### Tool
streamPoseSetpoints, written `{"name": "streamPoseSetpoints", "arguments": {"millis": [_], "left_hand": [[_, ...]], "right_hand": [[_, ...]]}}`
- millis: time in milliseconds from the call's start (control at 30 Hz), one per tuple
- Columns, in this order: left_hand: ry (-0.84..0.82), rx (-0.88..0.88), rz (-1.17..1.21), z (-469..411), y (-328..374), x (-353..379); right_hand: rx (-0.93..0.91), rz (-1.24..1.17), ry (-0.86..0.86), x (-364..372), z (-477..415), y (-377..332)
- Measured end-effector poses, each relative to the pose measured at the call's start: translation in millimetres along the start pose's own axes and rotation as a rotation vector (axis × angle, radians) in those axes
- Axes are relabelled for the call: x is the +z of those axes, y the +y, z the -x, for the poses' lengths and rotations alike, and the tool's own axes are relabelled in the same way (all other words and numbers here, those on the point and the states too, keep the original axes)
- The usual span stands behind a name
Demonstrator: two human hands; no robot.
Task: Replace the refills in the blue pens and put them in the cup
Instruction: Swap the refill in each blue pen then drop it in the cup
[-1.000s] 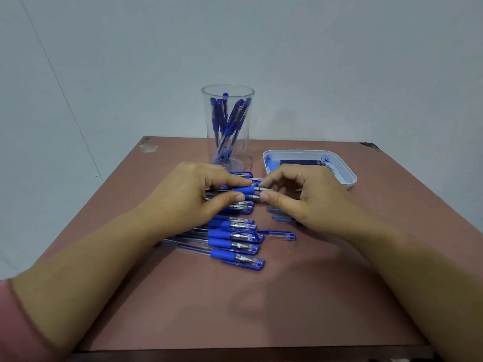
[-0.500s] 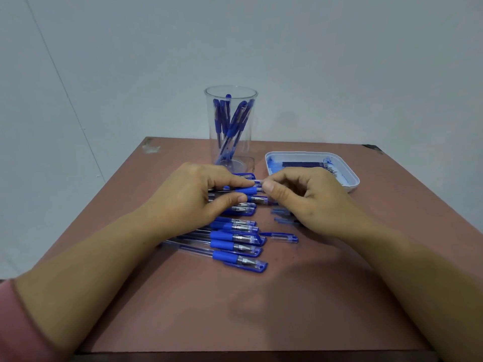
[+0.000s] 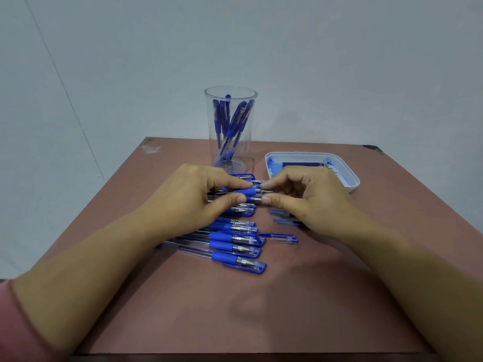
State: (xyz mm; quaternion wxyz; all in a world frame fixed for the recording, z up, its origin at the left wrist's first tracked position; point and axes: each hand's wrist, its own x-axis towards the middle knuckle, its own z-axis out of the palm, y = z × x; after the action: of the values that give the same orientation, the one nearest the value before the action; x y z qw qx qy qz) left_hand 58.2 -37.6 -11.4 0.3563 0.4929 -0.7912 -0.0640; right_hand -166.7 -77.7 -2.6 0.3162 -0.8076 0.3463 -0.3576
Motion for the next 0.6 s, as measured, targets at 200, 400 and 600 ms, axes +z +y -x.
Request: {"name": "streamPoseSetpoints", "arguments": {"millis": [200, 400, 600], "left_hand": [[0.019, 0.009, -0.016, -0.5, 0.4, -0.8], [0.008, -0.016, -0.012, -0.3, 0.8, -0.8], [0.052, -0.026, -0.041, -1.0, -3.2, -2.7]], "right_hand": [[0.091, -0.076, 0.007, 2.4, 0.7, -1.0], [0.089, -0.072, -0.007, 2.7, -1.1, -2.0], [0.051, -0.014, 0.061, -4.4, -3.0, 2.6]]}}
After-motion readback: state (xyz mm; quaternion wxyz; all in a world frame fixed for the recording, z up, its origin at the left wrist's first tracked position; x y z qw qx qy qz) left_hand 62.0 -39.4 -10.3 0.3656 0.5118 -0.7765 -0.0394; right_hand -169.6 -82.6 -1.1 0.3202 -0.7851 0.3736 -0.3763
